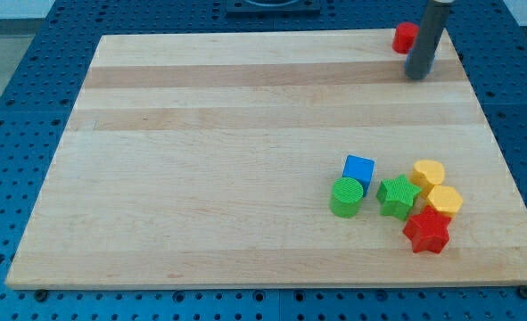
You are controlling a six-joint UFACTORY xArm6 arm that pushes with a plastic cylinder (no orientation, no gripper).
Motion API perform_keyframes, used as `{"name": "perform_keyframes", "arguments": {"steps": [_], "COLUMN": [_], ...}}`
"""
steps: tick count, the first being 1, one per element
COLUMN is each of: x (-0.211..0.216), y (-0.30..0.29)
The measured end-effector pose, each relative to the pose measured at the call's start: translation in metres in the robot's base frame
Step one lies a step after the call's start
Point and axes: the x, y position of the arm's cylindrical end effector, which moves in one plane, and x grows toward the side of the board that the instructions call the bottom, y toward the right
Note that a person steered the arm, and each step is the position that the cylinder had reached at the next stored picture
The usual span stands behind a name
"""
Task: Move your arm to the top right
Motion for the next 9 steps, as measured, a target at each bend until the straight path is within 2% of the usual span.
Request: {"name": "perform_keyframes", "arguments": {"steps": [1, 3, 4, 5, 7, 9], "x": [0.028, 0.078, 0.086, 0.086, 0.082, 0.048], "y": [-0.034, -0.142, -0.178, -0.182, -0.159, -0.021]}}
